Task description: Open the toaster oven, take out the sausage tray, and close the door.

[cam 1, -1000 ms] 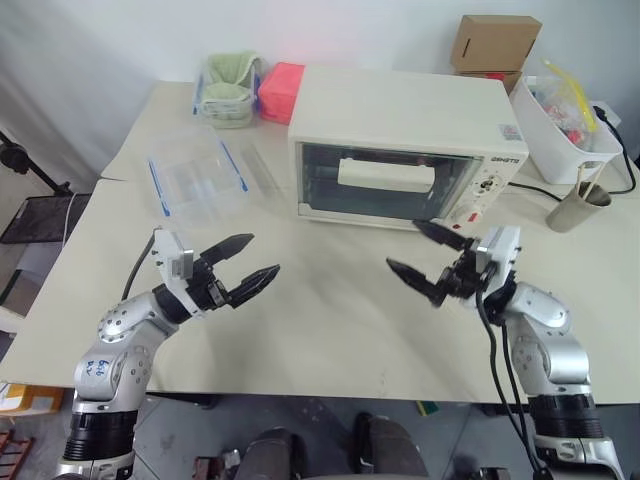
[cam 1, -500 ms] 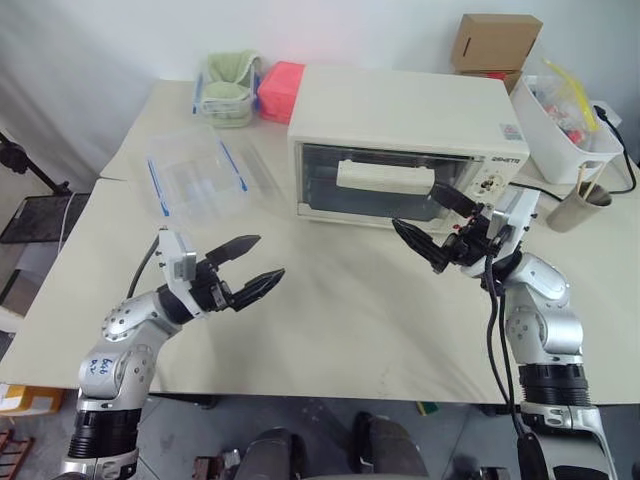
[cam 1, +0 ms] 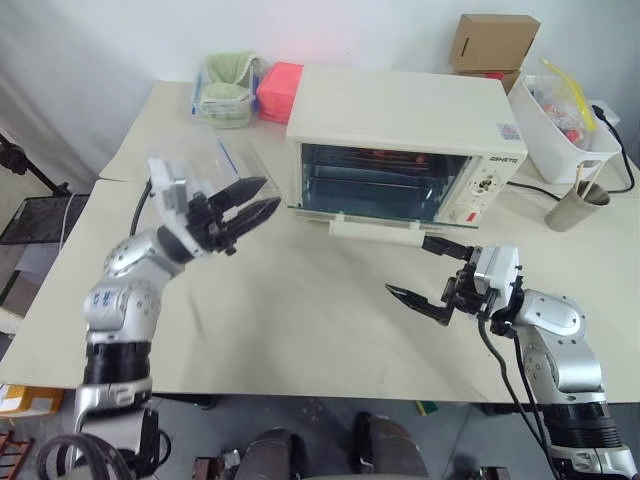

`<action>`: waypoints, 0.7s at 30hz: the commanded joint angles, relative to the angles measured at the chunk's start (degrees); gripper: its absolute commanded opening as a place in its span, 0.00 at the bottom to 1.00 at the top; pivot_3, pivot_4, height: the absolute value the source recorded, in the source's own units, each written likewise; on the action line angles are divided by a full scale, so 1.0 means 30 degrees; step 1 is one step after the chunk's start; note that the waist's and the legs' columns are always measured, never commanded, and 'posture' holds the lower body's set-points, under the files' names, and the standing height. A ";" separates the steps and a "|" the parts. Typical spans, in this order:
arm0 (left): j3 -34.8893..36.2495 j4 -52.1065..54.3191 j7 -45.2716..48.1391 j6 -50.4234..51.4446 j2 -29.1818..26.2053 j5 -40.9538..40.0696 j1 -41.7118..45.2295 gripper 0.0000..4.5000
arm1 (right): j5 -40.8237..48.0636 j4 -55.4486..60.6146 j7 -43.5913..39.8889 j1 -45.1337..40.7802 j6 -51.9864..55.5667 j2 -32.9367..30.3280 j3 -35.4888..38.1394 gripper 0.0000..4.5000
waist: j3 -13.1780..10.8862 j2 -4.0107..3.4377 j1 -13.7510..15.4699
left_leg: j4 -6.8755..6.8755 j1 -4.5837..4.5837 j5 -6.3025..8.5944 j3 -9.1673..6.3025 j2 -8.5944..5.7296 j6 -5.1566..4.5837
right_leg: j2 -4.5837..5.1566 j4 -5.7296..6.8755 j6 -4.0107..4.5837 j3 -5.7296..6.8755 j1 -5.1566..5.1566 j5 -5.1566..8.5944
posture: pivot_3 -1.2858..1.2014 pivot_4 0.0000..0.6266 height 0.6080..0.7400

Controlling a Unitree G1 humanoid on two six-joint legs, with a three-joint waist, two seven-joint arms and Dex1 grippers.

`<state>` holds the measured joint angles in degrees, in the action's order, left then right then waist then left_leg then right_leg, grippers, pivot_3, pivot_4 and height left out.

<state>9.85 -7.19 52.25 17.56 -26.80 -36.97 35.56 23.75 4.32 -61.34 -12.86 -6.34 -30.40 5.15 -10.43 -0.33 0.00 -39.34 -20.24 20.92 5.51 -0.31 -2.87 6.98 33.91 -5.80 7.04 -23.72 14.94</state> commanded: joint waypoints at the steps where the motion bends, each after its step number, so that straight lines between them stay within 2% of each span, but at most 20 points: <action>1: -0.0704 -0.3736 0.0433 -0.2451 0.0966 0.1850 0.2359 0.30 | -0.0079 0.0327 -0.0586 -0.0511 -0.1058 -0.0056 -0.0390 1.00 | 0.0000 0.0000 0.0006 | 0.0000 -0.0002 0.0000 0.0003 0.0005 0.0000 | -0.0014 -0.0006 0.0000 -0.0001 -0.0001 0.0000 | 0.52 0.24 1.00; 5: -0.0787 -0.7757 0.0172 -0.4817 0.2431 0.3201 0.4381 0.03 | -0.0258 -0.0136 -0.0823 -0.0970 -0.1447 -0.0160 -0.0472 1.00 | -0.0007 0.0010 -0.0058 | 0.0001 -0.0009 0.0000 0.0012 0.0034 0.0001 | -0.0073 -0.0024 -0.0002 -0.0007 -0.0005 -0.0001 | 0.52 0.24 1.00; 6: -0.0974 -0.8846 0.0447 -0.5456 0.2753 0.3604 0.4756 0.01 | -0.0269 -0.0260 -0.0846 -0.1051 -0.1491 -0.0175 -0.0464 1.00 | -0.0007 0.0011 -0.0041 | 0.0002 -0.0011 0.0001 0.0013 0.0047 0.0002 | -0.0090 -0.0023 -0.0001 -0.0010 -0.0008 -0.0001 | 0.52 0.24 1.00; 9: -0.1102 -1.0960 0.0866 -0.6794 0.3536 0.4264 0.5479 0.01 | -0.0368 -0.0364 -0.0839 -0.1003 -0.1590 -0.0196 -0.0469 1.00 | -0.0011 0.0018 -0.0020 | 0.0001 -0.0014 -0.0004 0.0011 0.0058 0.0011 | -0.0109 -0.0023 -0.0001 -0.0004 -0.0008 -0.0001 | 0.52 0.24 1.00; 14: -0.1625 -1.2338 0.1736 -0.8017 0.3844 0.5304 0.5455 0.01 | -0.0443 0.0284 -0.0299 0.0274 -0.1784 -0.0365 0.0115 1.00 | -0.0015 0.0024 0.0013 | -0.0003 -0.0020 -0.0004 0.0003 0.0058 0.0010 | -0.0102 -0.0018 -0.0001 -0.0003 -0.0009 -0.0001 | 0.52 0.24 1.00; 21: -0.1935 -1.1860 0.2833 -0.7904 0.3876 0.5741 0.4081 0.01 | -0.1372 0.2007 0.1969 0.6628 -0.3560 -0.0221 0.2653 1.00 | -0.0016 0.0027 0.0539 | -0.0064 -0.0035 -0.0002 -0.0018 0.0046 0.0007 | -0.0091 -0.0014 -0.0007 -0.0005 0.0007 -0.0004 | 0.52 0.24 1.00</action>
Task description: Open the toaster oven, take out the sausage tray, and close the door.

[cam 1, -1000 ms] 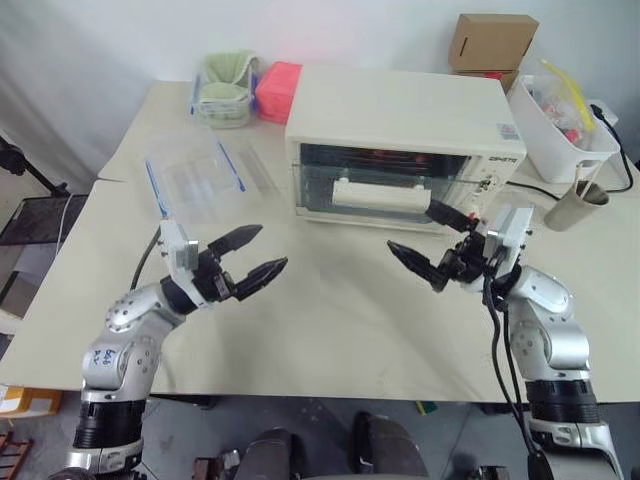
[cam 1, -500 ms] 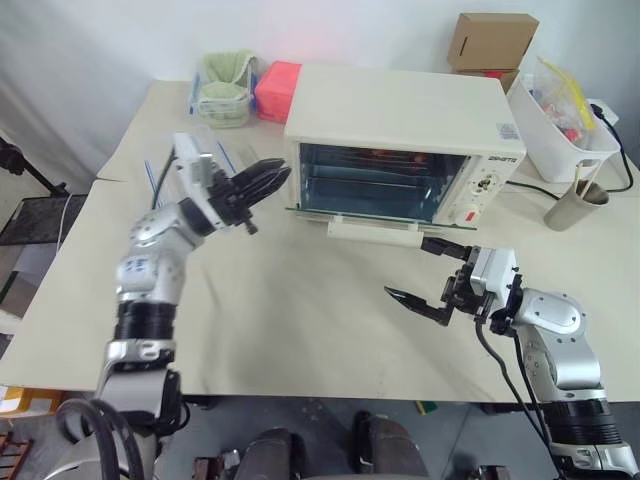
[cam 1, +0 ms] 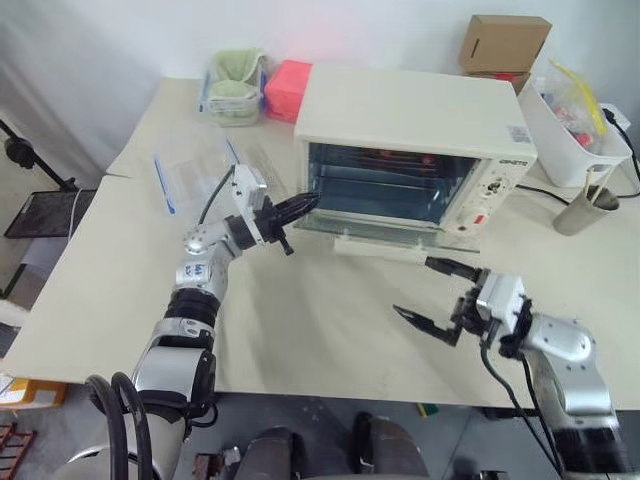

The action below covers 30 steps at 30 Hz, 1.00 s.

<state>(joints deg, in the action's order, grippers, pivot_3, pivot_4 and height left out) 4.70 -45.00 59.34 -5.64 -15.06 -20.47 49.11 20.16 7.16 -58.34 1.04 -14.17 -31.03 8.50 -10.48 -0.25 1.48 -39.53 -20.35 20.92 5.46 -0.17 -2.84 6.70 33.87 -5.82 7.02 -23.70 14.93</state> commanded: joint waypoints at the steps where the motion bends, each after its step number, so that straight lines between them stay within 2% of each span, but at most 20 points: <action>1: -0.0272 0.0852 0.0520 -0.0158 -0.0056 0.0327 -0.0556 0.01 | -0.0202 0.1227 0.1275 0.2815 -0.1096 0.0023 0.1865 1.00 | 0.0000 0.0001 0.0071 | -0.0014 -0.0003 0.0001 -0.0005 -0.0002 -0.0001 | 0.0004 0.0002 -0.0001 -0.0002 0.0007 -0.0001 | 0.52 0.24 1.00; 5: -0.0771 0.1397 0.0824 -0.0439 -0.0136 0.0909 -0.1319 0.01 | -0.0174 0.1653 0.2579 0.5548 -0.1697 0.0175 0.3604 1.00 | -0.0003 0.0004 -0.0028 | -0.0076 0.0000 0.0004 0.0009 -0.0001 -0.0005 | 0.0007 0.0008 -0.0027 -0.0051 0.0028 -0.0016 | 0.52 0.24 1.00; 8: -0.0987 0.1958 0.0583 -0.0690 -0.0145 0.1295 -0.2048 0.01 | 0.0186 0.2719 0.3948 0.6016 -0.0942 -0.0106 0.5013 1.00 | -0.0002 0.0002 -0.0084 | -0.0077 0.0028 0.0009 0.0015 0.0005 0.0001 | 0.0016 0.0033 -0.0026 -0.0093 0.0033 -0.0017 | 0.52 0.24 1.00; 11: -0.1202 0.2627 -0.0022 -0.1291 -0.0226 0.1877 -0.2914 0.01 | 0.0265 0.3725 0.4850 0.5287 0.0157 -0.0696 0.5466 1.00 | 0.0000 -0.0001 -0.0219 | -0.0069 0.0042 0.0017 0.0031 0.0022 0.0013 | 0.0016 0.0040 -0.0021 -0.0167 0.0026 -0.0017 | 0.52 0.24 1.00; 15: -0.1066 0.3600 -0.0590 -0.1327 -0.0203 0.1839 -0.3974 0.01 | 0.0095 0.4726 0.5245 0.3913 0.1448 -0.1366 0.4714 1.00 | 0.0000 -0.0001 -0.0197 | -0.0071 0.0036 0.0021 0.0014 0.0047 0.0021 | 0.0029 0.0048 -0.0002 -0.0254 0.0013 -0.0009 | 0.52 0.24 1.00; 18: -0.0768 0.5255 -0.0342 -0.0939 -0.0406 0.1084 -0.5557 0.01 | -0.1727 0.4922 0.5901 0.0811 0.2474 -0.1597 0.2350 1.00 | 0.0005 -0.0005 -0.0294 | -0.0076 0.0035 0.0025 0.0021 0.0038 0.0014 | 0.0144 0.0053 0.0000 -0.0246 0.0009 -0.0009 | 0.52 0.24 1.00; 19: -0.0753 0.5880 -0.0229 -0.0931 -0.0529 0.0947 -0.6083 0.10 | -0.2725 0.4755 0.5946 -0.0274 0.2443 -0.1585 0.1254 1.00 | 0.0006 -0.0007 -0.0404 | -0.0075 0.0038 0.0026 0.0028 0.0020 0.0006 | 0.0181 0.0065 0.0000 -0.0235 0.0008 -0.0009 | 0.52 0.24 1.00; 21: -0.0718 0.7004 -0.0258 -0.0635 -0.0718 0.0714 -0.6869 0.22 | -0.4291 0.4169 0.6557 -0.2259 0.2091 -0.0922 -0.0396 1.00 | 0.0006 -0.0007 -0.0507 | -0.0087 0.0036 0.0027 0.0028 0.0015 0.0003 | 0.0208 0.0078 0.0002 -0.0220 -0.0001 -0.0008 | 0.52 0.24 1.00; 25: -0.0181 0.9318 -0.0669 0.0105 -0.1122 -0.0028 -0.8135 0.50 | -0.8517 0.2181 1.0106 -0.5657 0.3790 0.0983 -0.2720 1.00 | 0.0005 -0.0007 -0.0504 | -0.0107 0.0006 0.0025 -0.0013 0.0003 0.0006 | 0.0227 0.0113 0.0017 -0.0164 -0.0011 0.0001 | 0.52 0.24 1.00; 30: 0.0597 1.2948 -0.2087 0.1336 -0.1586 -0.0804 -0.9939 0.85 | -1.1463 -0.2088 1.1636 -0.9580 0.2516 0.2175 -0.5329 1.00 | 0.0004 -0.0006 -0.0616 | -0.0146 -0.0037 0.0038 -0.0035 -0.0031 -0.0028 | 0.0266 0.0112 0.0008 -0.0134 -0.0022 -0.0003 | 0.52 0.24 1.00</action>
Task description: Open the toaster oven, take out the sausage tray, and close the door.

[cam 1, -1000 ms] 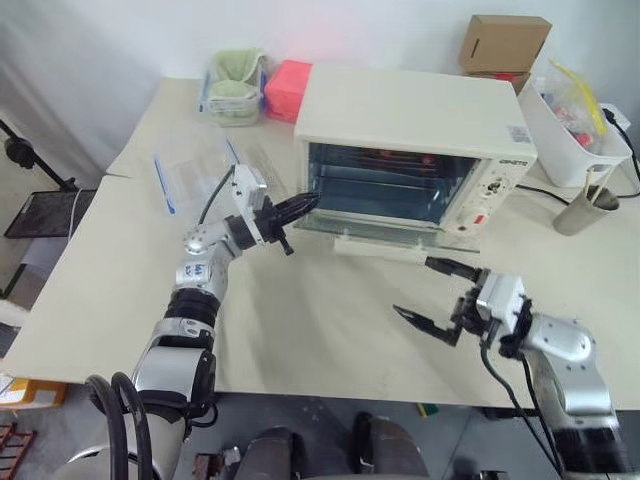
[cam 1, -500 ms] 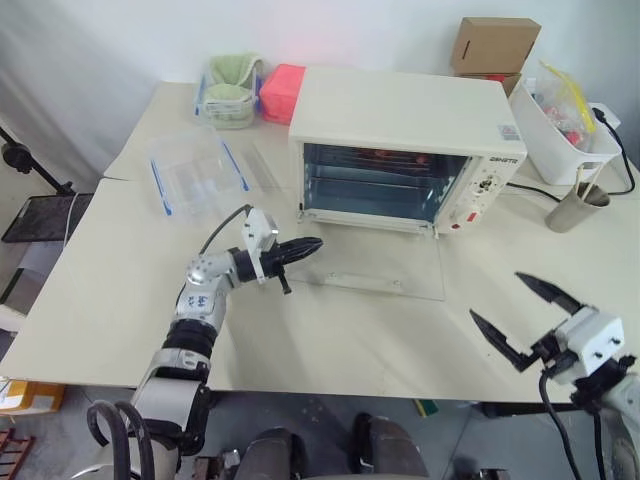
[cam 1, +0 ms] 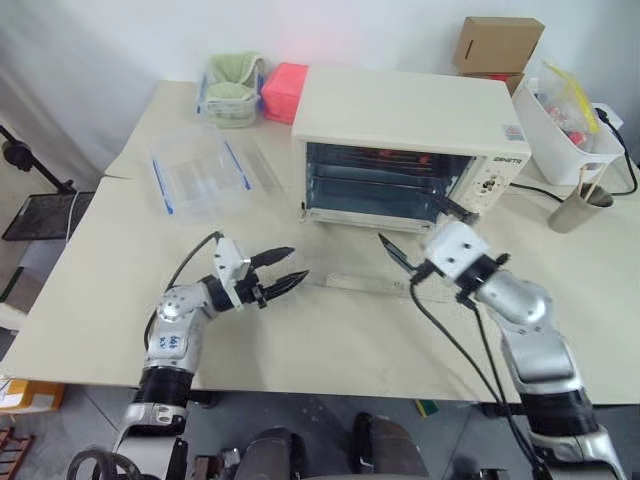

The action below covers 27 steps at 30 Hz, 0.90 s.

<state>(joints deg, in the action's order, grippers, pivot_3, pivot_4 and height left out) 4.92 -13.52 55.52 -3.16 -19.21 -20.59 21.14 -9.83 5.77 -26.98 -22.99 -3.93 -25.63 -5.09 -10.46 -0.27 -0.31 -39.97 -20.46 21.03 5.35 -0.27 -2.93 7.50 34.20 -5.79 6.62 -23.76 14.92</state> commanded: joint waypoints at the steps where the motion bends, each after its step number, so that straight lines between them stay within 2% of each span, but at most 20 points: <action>1: 0.0678 0.3374 -0.1268 0.0658 -0.0223 -0.0801 -0.1088 0.92 | -0.2181 -0.2775 0.1968 -0.2421 -0.0924 0.0625 -0.1066 1.00 | 0.0000 -0.0001 -0.0021 | 0.0001 0.0000 0.0000 -0.0004 -0.0002 -0.0001 | -0.0002 0.0002 -0.0002 0.0006 0.0000 -0.0001 | 0.52 0.24 1.00; 2: 0.0998 0.4668 -0.2072 0.1037 -0.0110 -0.1030 -0.1752 0.99 | -0.3470 -0.4252 0.3221 -0.3571 -0.0914 0.0768 -0.1511 1.00 | 0.0000 -0.0002 -0.0059 | 0.0003 0.0000 0.0000 -0.0019 0.0000 0.0000 | -0.0002 0.0009 -0.0002 0.0018 0.0000 -0.0001 | 0.52 0.24 1.00; 9: 0.1422 0.9958 -0.5309 0.3461 0.0292 -0.2107 -0.4704 1.00 | -0.8701 -1.0864 0.8533 -0.8582 -0.1939 0.0989 -0.4194 1.00 | -0.0002 -0.0007 -0.0439 | 0.0016 -0.0010 -0.0001 -0.0045 0.0003 0.0007 | -0.0002 0.0002 0.0000 0.0030 0.0004 0.0001 | 0.52 0.24 1.00; 17: 0.0612 1.1230 -0.6940 0.4047 0.0751 -0.1814 -0.4561 1.00 | -1.0008 -1.5088 0.9615 -1.1449 -0.2565 0.1366 -0.5763 1.00 | -0.0003 -0.0008 -0.0499 | 0.0018 -0.0011 -0.0005 -0.0024 0.0015 0.0015 | -0.0039 -0.0006 0.0003 0.0022 0.0006 0.0003 | 0.52 0.24 1.00; 20: 0.0274 1.1287 -0.7277 0.4146 0.0864 -0.1681 -0.4260 1.00 | -1.0070 -1.5676 0.9576 -1.1668 -0.2382 0.1633 -0.5924 0.87 | -0.0003 -0.0008 -0.0491 | 0.0025 -0.0013 -0.0006 -0.0029 0.0018 0.0015 | -0.0049 -0.0008 0.0004 0.0027 0.0006 0.0004 | 0.52 0.24 1.00; 27: -0.0011 1.0005 -0.7256 0.4041 0.0733 -0.1562 -0.2628 1.00 | -1.0405 -1.5839 0.9973 -1.1836 -0.1516 0.1646 -0.5897 0.38 | -0.0004 -0.0010 -0.0471 | 0.0023 -0.0030 -0.0008 -0.0032 0.0019 0.0018 | -0.0062 -0.0019 0.0003 0.0034 0.0005 0.0004 | 0.52 0.24 1.00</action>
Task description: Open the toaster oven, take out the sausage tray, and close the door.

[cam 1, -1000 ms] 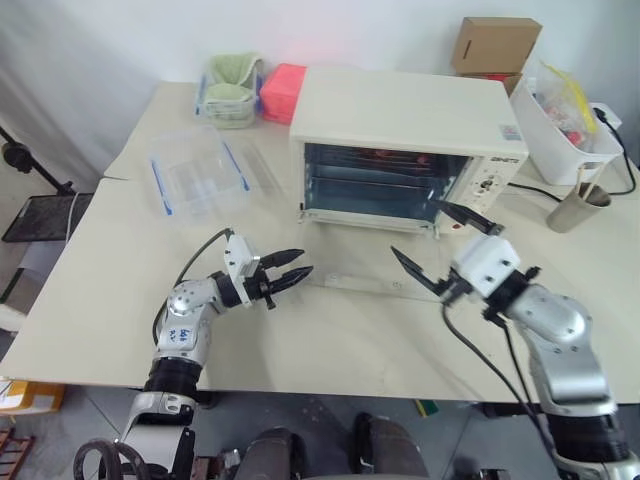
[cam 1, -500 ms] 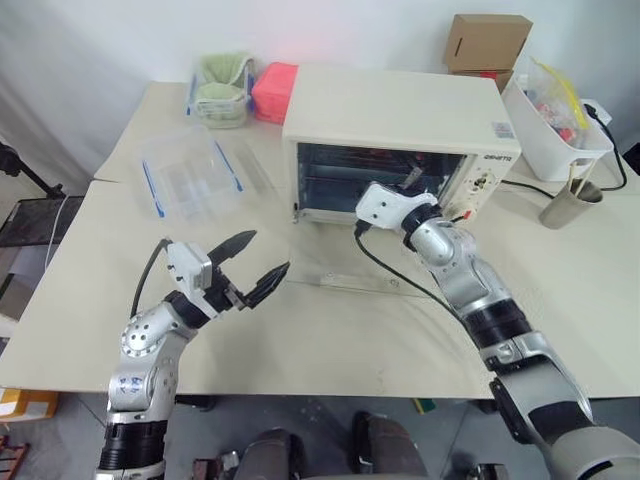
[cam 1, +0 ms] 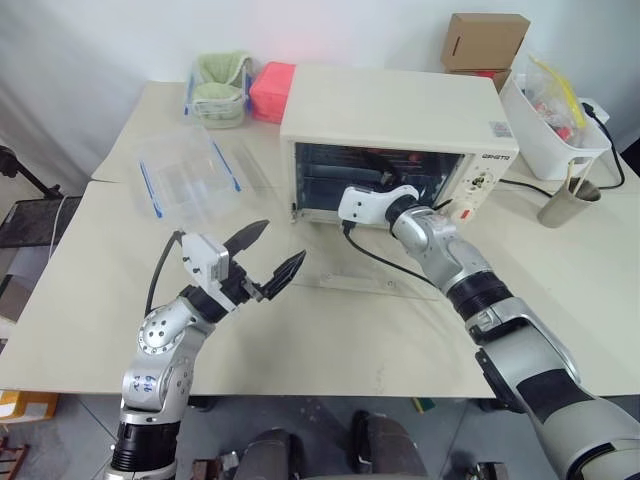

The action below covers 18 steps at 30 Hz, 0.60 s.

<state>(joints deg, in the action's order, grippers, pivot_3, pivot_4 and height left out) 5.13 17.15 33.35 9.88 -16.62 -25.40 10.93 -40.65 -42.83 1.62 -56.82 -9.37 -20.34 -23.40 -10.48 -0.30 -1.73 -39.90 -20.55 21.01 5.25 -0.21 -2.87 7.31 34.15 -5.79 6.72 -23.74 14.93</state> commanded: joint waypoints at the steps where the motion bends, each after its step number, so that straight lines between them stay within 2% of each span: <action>1: -0.0128 -0.0656 0.0344 -0.0456 -0.0150 0.0083 0.1199 1.00 | -0.0122 0.0337 0.0421 -0.0610 0.0315 -0.0185 0.0187 0.30 | 0.0000 0.0000 -0.0002 | 0.0000 0.0001 0.0000 0.0001 -0.0001 0.0001 | -0.0008 0.0000 0.0000 0.0001 0.0001 0.0000 | 0.52 0.24 1.00; 5: -0.0396 -0.3185 0.1309 -0.1309 -0.0064 0.0369 0.3503 1.00 | -0.0152 0.0240 0.0431 -0.0845 0.0329 -0.0297 0.0148 0.01 | 0.0000 0.0001 0.0007 | 0.0003 0.0004 -0.0006 0.0003 0.0009 0.0012 | -0.0113 -0.0005 0.0000 -0.0004 0.0001 0.0000 | 0.52 0.24 1.00; 11: -0.0093 -0.8292 0.2419 -0.3020 0.0415 0.0414 0.7800 1.00 | -0.0427 0.0965 0.0620 -0.1040 0.0113 -0.0573 0.0223 0.00 | 0.0000 0.0002 0.0007 | -0.0005 -0.0024 -0.0016 -0.0008 0.0039 0.0029 | -0.0188 -0.0037 -0.0002 -0.0001 0.0003 -0.0001 | 0.52 0.24 1.00; 18: 0.0264 -1.3002 0.3427 -0.3647 0.0575 0.0256 1.1013 1.00 | -0.0062 0.2987 -0.0621 -0.0102 0.0146 -0.0889 0.0506 0.00 | -0.0002 0.0003 0.0040 | 0.0009 -0.0052 -0.0020 -0.0015 0.0062 0.0037 | -0.0218 -0.0067 -0.0003 0.0116 -0.0007 -0.0002 | 0.52 0.24 1.00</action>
<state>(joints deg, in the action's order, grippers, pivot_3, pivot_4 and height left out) 4.51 -20.34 43.19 0.23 -14.56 -24.29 42.35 -42.98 -39.50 -0.49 -57.24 -8.45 -22.52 -24.30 -10.48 -0.29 -1.61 -39.87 -20.71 20.95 5.20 -0.02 -2.76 6.66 33.94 -5.79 7.13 -23.78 14.92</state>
